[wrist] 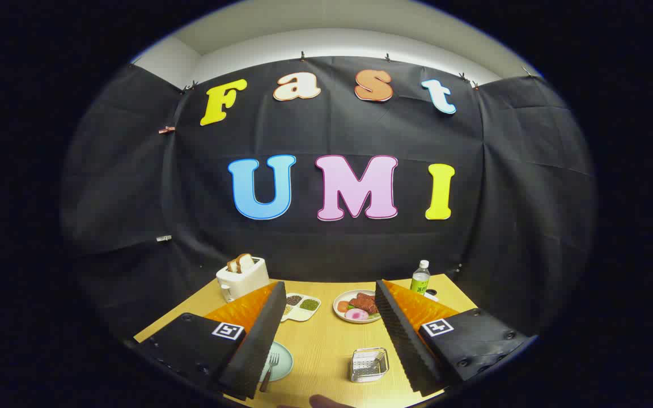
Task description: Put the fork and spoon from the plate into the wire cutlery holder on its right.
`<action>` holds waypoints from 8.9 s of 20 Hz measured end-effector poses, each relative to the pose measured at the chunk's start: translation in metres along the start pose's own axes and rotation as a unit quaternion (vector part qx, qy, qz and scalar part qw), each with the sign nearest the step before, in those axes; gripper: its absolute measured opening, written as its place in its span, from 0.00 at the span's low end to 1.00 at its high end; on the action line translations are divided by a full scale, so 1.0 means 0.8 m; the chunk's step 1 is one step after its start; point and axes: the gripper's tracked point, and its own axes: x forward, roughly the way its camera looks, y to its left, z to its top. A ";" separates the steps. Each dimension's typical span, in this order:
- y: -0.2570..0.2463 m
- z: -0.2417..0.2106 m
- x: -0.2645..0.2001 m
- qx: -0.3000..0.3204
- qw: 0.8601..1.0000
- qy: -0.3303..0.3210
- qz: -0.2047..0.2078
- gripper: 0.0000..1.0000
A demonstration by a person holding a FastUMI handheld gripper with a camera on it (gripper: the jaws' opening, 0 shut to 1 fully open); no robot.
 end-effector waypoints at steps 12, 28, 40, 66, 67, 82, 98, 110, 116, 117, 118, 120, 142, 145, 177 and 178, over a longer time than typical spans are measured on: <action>0.034 -0.024 0.013 -0.024 0.999 0.036 0.017 0.98; 0.032 -0.063 0.048 -0.034 0.996 0.075 -0.016 0.96; 0.113 -0.213 0.058 -0.015 0.966 0.253 0.058 0.98; 0.184 -0.489 0.057 -0.082 0.816 0.568 0.072 0.43; 0.184 -0.488 0.059 -0.081 0.816 0.569 0.068 0.36; 0.179 -0.446 0.062 -0.012 0.813 0.574 0.099 0.07; -0.035 -0.292 0.015 -0.048 0.808 0.577 0.112 0.07; -0.124 -0.354 -0.005 -0.051 0.712 0.694 0.099 0.07; -0.126 -0.371 -0.001 -0.035 0.687 0.720 0.089 0.08; -0.125 -0.371 0.000 -0.029 0.686 0.722 0.087 0.11; -0.126 -0.368 0.001 -0.024 0.687 0.721 0.086 0.11; -0.128 -0.365 0.004 -0.020 0.694 0.715 0.081 0.13; -0.017 -0.168 0.081 0.093 0.891 0.433 0.100 0.99; 0.036 -0.153 0.082 0.092 0.905 0.399 0.113 0.99; 0.271 -0.487 0.065 0.027 0.804 0.591 0.053 0.96; 0.271 -0.488 0.065 0.027 0.804 0.592 0.053 0.96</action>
